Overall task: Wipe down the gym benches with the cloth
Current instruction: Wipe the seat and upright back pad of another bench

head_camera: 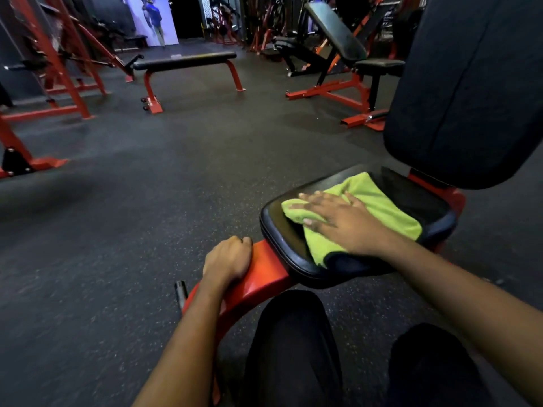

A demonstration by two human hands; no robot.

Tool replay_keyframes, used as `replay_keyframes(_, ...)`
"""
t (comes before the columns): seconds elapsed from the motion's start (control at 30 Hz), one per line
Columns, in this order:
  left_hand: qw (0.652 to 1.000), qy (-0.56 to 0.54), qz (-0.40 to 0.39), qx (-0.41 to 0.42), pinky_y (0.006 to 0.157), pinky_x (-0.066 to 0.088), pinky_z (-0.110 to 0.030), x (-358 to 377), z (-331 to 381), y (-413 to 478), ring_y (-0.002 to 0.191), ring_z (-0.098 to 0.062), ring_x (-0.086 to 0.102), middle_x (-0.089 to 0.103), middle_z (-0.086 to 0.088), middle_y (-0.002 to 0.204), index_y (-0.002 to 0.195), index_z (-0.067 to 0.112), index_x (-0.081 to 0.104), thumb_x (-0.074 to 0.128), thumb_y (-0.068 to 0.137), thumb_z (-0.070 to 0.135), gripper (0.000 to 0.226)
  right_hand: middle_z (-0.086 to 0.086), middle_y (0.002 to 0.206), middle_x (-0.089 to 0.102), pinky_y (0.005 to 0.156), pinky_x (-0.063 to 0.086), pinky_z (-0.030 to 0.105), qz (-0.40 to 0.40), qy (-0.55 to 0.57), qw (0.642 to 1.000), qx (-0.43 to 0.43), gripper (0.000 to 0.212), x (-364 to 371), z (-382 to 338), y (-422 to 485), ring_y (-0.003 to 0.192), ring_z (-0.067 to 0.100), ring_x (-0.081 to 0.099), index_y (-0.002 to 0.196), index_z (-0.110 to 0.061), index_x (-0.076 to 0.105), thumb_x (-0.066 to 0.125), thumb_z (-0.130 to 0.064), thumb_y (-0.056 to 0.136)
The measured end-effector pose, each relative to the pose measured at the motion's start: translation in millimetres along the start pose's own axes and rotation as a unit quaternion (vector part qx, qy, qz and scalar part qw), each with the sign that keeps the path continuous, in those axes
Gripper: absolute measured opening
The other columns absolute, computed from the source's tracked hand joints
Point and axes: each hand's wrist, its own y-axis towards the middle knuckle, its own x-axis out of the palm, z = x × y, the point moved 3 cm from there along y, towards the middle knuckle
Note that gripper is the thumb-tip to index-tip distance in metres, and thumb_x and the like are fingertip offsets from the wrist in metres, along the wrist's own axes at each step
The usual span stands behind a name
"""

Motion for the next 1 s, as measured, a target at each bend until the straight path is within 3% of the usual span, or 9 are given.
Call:
replay_keyframes(0.13, 1.0, -0.005, -0.001, -0.002, 0.09, 0.041, -0.04, 0.3, 0.5, -2.8, 0.114, -0.036, 0.056, 0.06, -0.021, 0.124, 0.107, 0.006, 0.061, 0.02, 0.1, 0.032, 0.049, -0.016, 0.162, 0.023, 0.115, 0.01, 0.055, 0.004, -0.011, 0.986, 0.164, 0.057, -14.3, 63.0, 33.9, 0.15, 0.013, 0.017, 0.152, -0.043, 0.03, 0.025, -0.064, 0.099)
replay_keyframes(0.23, 0.999, -0.031, 0.003, -0.023, 0.092, 0.041, -0.04, -0.8, 1.4, -4.7, 0.117, -0.037, 0.055, 0.059, -0.021, 0.127, 0.111, 0.006, 0.062, 0.022, 0.101, 0.035, 0.05, -0.012, 0.164, 0.016, 0.113, 0.008, 0.064, -0.018, -0.035, 0.977, 0.209, 0.049, -12.2, 57.1, 72.3, 0.152, 0.023, 0.012, 0.15, -0.047, 0.028, 0.025, -0.057, 0.103)
replay_keyframes(0.37, 0.991, -0.119, 0.025, -0.052, 0.097, 0.041, -0.042, -6.9, 2.1, -6.3, 0.118, -0.039, 0.054, 0.059, -0.023, 0.127, 0.118, 0.005, 0.061, 0.022, 0.1, 0.05, 0.063, -0.019, 0.164, 0.01, 0.115, 0.003, 0.067, -0.023, -0.041, 0.993, 0.105, 0.045, 3.0, 0.8, 64.5, 0.152, 0.02, 0.008, 0.148, -0.053, 0.025, 0.025, -0.056, 0.103)
replay_keyframes(0.47, 0.97, -0.232, 0.065, -0.036, 0.095, 0.047, -0.048, -17.3, 13.3, 9.1, 0.102, -0.038, 0.063, 0.07, -0.018, 0.105, 0.098, 0.011, 0.07, 0.012, 0.081, 0.07, 0.084, -0.023, 0.163, 0.007, 0.118, 0.002, 0.061, -0.007, -0.038, 0.999, 0.038, 0.047, 2.7, -14.3, 25.1, 0.152, 0.012, 0.005, 0.149, -0.056, 0.02, 0.024, -0.058, 0.102)
replay_keyframes(0.53, 0.956, -0.278, 0.092, -0.025, 0.09, 0.051, -0.049, -21.8, 25.0, 27.5, 0.095, -0.038, 0.066, 0.071, -0.016, 0.097, 0.091, 0.012, 0.07, 0.013, 0.079, 0.073, 0.084, -0.023, 0.163, 0.008, 0.12, 0.001, 0.057, -0.011, -0.033, 0.998, 0.044, 0.047, -1.8, -4.2, 8.2, 0.152, 0.009, 0.005, 0.149, -0.058, 0.018, 0.022, -0.059, 0.102)
replay_keyframes(0.7, 0.973, -0.223, 0.06, 0.019, 0.1, 0.042, -0.045, -45.9, 75.7, 47.9, 0.117, -0.036, 0.055, 0.065, -0.018, 0.122, 0.116, 0.011, 0.067, 0.015, 0.098, 0.058, 0.073, -0.018, 0.163, 0.015, 0.116, 0.004, 0.055, -0.029, -0.004, 0.99, 0.137, 0.051, -16.8, 59.6, 39.4, 0.151, 0.012, 0.012, 0.151, -0.051, 0.024, 0.025, -0.061, 0.101)
replay_keyframes(0.87, 0.974, -0.222, -0.026, -0.023, 0.113, 0.027, -0.044, -29.7, 91.9, 55.4, 0.139, -0.038, 0.036, 0.039, -0.025, 0.149, 0.144, 0.004, 0.041, 0.015, 0.103, 0.054, 0.071, -0.01, 0.164, 0.017, 0.114, 0.009, 0.061, -0.036, -0.041, 0.972, 0.231, 0.056, -18.9, 96.3, 101.4, 0.151, 0.021, 0.012, 0.151, -0.041, 0.03, 0.023, -0.062, 0.101)
replay_keyframes(0.93, 0.965, -0.257, -0.02, -0.042, 0.113, 0.027, -0.044, -25.5, 89.7, 57.3, 0.138, -0.038, 0.036, 0.038, -0.026, 0.149, 0.144, 0.0, 0.041, 0.018, 0.103, 0.053, 0.07, -0.012, 0.165, 0.013, 0.113, 0.006, 0.066, -0.045, -0.058, 0.974, 0.214, 0.054, -14.9, 82.9, 105.6, 0.152, 0.024, 0.008, 0.151, -0.043, 0.029, 0.022, -0.062, 0.101)
replay_keyframes(1.0, 0.96, -0.273, -0.016, -0.05, 0.113, 0.028, -0.043, -23.0, 87.6, 57.6, 0.138, -0.038, 0.037, 0.038, -0.026, 0.149, 0.143, -0.002, 0.041, 0.02, 0.104, 0.052, 0.069, -0.018, 0.164, 0.008, 0.114, 0.002, 0.065, -0.046, -0.063, 0.988, 0.131, 0.051, -10.1, 68.3, 87.3, 0.152, 0.02, 0.006, 0.15, -0.052, 0.025, 0.024, -0.062, 0.101)
